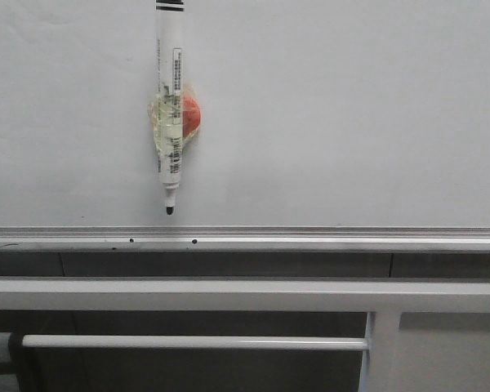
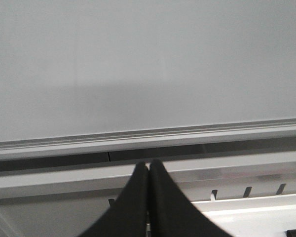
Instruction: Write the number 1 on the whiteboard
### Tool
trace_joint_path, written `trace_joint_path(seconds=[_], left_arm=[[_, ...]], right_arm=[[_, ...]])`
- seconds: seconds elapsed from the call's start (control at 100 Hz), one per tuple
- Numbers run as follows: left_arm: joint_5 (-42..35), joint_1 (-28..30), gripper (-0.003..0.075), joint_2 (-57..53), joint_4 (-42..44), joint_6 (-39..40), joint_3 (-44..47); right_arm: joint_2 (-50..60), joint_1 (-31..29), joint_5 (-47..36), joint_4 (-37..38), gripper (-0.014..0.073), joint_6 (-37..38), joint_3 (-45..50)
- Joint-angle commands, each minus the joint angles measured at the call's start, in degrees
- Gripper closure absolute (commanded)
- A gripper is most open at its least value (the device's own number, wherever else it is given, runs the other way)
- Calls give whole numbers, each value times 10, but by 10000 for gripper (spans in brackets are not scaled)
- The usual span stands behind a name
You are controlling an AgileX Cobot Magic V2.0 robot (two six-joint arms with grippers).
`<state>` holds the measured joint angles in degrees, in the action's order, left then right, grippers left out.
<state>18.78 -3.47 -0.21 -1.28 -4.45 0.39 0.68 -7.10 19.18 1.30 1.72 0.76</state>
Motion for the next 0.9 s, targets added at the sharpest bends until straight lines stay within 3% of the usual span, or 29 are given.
trace_joint_path(seconds=[0.0, 0.26, 0.48, 0.61, 0.65, 0.75, 0.89], left_arm=[[-40, -4, 741, -14, -1, 6, 3], [-56, -4, 741, -14, 4, 6, 3], [-180, -4, 741, -14, 4, 6, 3], [-209, -4, 741, -14, 4, 6, 3], [-217, -4, 741, -14, 4, 6, 3], [-243, -4, 741, -14, 4, 6, 3], [-290, -4, 741, -14, 4, 6, 3]], right_arm=[[8, -4, -7, -2, 657, -6, 16], [8, -4, -7, -2, 657, -6, 16], [8, -4, -9, -2, 657, -6, 16], [8, -4, -13, 2, 657, -6, 16], [8, -4, -37, -19, 657, -6, 16], [8, -4, -126, -151, 657, -5, 16], [8, -4, -225, -129, 657, -7, 16]])
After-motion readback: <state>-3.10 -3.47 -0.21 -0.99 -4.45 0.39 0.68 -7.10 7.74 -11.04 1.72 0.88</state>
